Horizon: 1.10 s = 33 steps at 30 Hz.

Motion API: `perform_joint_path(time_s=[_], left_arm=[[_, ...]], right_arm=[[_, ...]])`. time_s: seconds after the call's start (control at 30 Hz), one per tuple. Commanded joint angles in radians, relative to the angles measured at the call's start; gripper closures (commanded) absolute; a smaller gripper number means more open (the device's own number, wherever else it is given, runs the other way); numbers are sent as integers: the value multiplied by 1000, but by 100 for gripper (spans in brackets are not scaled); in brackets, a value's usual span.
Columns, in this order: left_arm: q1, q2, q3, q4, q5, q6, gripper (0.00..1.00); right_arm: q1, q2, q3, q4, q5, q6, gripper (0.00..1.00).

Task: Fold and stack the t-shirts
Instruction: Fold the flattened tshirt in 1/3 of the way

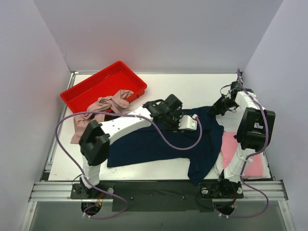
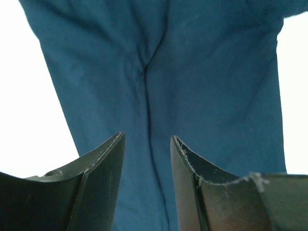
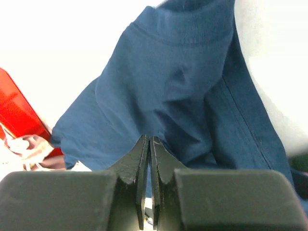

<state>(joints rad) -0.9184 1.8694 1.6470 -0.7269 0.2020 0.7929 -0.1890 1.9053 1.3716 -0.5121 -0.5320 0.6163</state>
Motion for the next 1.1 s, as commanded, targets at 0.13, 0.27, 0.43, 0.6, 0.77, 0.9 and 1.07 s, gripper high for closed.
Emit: perform_joint_path(time_s=[0.13, 0.27, 0.43, 0.6, 0.77, 0.9, 1.07], left_arm=[[-85, 261, 207, 188, 54, -70, 49], [-105, 367, 310, 228, 62, -84, 58], [-123, 462, 385, 213, 57, -15, 57], [-125, 487, 416, 57, 207, 71, 49], [-129, 520, 410, 105, 168, 63, 48], [-138, 562, 450, 133, 56, 46, 59], [-140, 557, 450, 155, -13, 31, 59]], right_arm=[[11, 109, 80, 56, 0, 143, 100], [25, 126, 86, 69, 12, 152, 100], [28, 129, 81, 67, 9, 137, 100], [28, 130, 75, 69, 0, 123, 100], [31, 130, 73, 69, 0, 111, 100], [31, 126, 67, 69, -3, 103, 100], [31, 117, 50, 79, -11, 94, 100]])
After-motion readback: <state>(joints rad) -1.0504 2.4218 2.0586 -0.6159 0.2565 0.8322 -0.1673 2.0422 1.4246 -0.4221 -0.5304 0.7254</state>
